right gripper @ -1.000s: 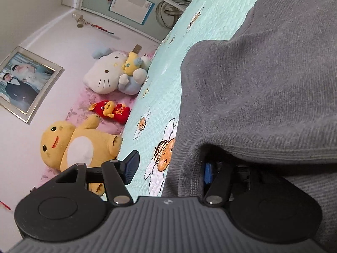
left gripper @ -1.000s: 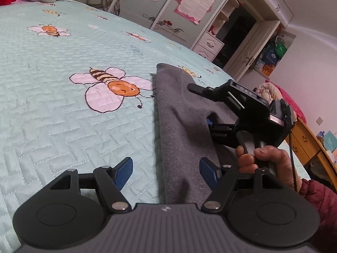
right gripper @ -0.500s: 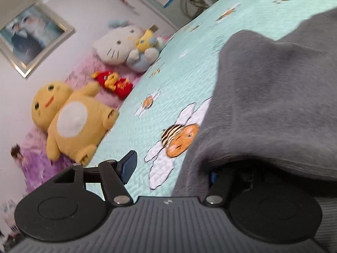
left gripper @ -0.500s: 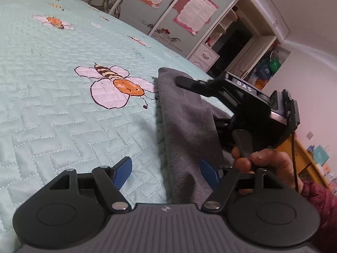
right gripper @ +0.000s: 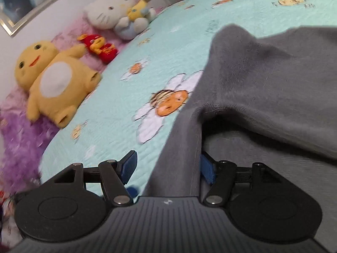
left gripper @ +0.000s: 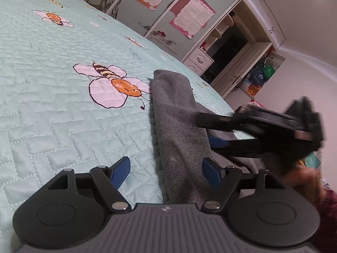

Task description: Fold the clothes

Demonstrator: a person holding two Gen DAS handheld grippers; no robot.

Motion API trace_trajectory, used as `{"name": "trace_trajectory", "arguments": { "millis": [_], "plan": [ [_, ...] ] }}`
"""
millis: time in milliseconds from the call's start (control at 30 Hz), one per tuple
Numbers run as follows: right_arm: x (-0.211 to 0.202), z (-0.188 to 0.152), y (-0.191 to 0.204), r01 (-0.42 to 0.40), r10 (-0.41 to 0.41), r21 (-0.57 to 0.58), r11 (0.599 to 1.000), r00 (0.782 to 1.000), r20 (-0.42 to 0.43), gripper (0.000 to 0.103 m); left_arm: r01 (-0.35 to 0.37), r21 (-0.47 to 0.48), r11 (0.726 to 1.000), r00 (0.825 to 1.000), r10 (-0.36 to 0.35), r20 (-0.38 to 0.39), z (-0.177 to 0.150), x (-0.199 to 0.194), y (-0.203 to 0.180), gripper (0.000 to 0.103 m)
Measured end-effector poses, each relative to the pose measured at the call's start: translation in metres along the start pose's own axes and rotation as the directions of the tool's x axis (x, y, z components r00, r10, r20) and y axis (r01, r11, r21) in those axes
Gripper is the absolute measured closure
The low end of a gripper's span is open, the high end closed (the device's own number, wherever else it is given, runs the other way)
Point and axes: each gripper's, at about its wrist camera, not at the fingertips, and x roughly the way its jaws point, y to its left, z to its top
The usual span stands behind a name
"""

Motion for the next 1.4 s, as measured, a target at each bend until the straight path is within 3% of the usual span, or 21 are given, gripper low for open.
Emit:
{"name": "trace_trajectory", "arguments": {
  "millis": [133, 267, 400, 467, 500, 567, 700, 767, 867, 1100, 1300, 1400],
  "plan": [
    [-0.024, 0.038, 0.005, 0.01, -0.001, -0.1, 0.995, 0.996, 0.091, 0.038, 0.015, -0.004, 1.0, 1.0, -0.015, 0.005, 0.0, 0.001, 0.002, 0.021],
    [0.021, 0.089, -0.017, 0.138, -0.117, -0.175, 0.975, 0.985, 0.126, 0.038, 0.035, -0.01, 0.999, 0.999, -0.034, 0.008, 0.0, 0.001, 0.004, 0.019],
    [0.065, 0.138, -0.039, 0.263, -0.227, -0.243, 0.934, 0.96, 0.166, 0.039, 0.051, -0.015, 0.999, 0.999, -0.051, 0.011, 0.001, 0.002, 0.006, 0.017],
    [0.082, 0.14, -0.048, 0.291, -0.264, -0.28, 0.915, 0.956, 0.13, 0.042, 0.057, -0.016, 0.998, 0.998, -0.056, 0.012, 0.001, 0.003, 0.006, 0.016],
    [0.085, 0.136, -0.046, 0.286, -0.262, -0.304, 0.909, 0.958, 0.118, 0.052, 0.059, -0.016, 0.998, 0.998, -0.059, 0.013, 0.001, 0.003, 0.006, 0.016],
    [0.092, 0.13, -0.043, 0.275, -0.259, -0.353, 0.894, 0.961, 0.093, 0.061, 0.063, -0.017, 0.998, 0.998, -0.063, 0.014, 0.001, 0.003, 0.007, 0.015],
    [0.104, 0.118, -0.036, 0.249, -0.257, -0.443, 0.861, 0.965, 0.045, 0.064, 0.066, -0.013, 0.998, 0.998, -0.066, 0.015, 0.001, 0.003, 0.007, 0.014],
    [0.11, 0.123, -0.041, 0.245, -0.255, -0.423, 0.872, 0.966, 0.034, 0.067, 0.067, -0.013, 0.998, 0.998, -0.067, 0.016, 0.001, 0.004, 0.007, 0.014],
    [0.11, 0.126, -0.051, 0.228, -0.228, -0.341, 0.912, 0.973, 0.039, 0.094, 0.069, -0.014, 0.998, 0.997, -0.069, 0.017, 0.001, 0.004, 0.008, 0.014],
    [0.107, 0.131, -0.069, 0.195, -0.185, -0.16, 0.967, 0.98, 0.076, 0.095, 0.072, -0.014, 0.997, 0.997, -0.072, 0.019, 0.0, 0.004, 0.008, 0.013],
    [0.105, 0.134, -0.084, 0.164, -0.162, -0.014, 0.986, 0.981, 0.11, 0.095, 0.073, -0.014, 0.997, 0.997, -0.073, 0.02, 0.001, 0.004, 0.009, 0.013],
    [0.11, 0.128, -0.078, 0.225, -0.214, -0.113, 0.968, 0.971, 0.104, 0.086, 0.072, -0.013, 0.997, 0.997, -0.071, 0.019, 0.001, 0.004, 0.009, 0.013]
  ]
}}
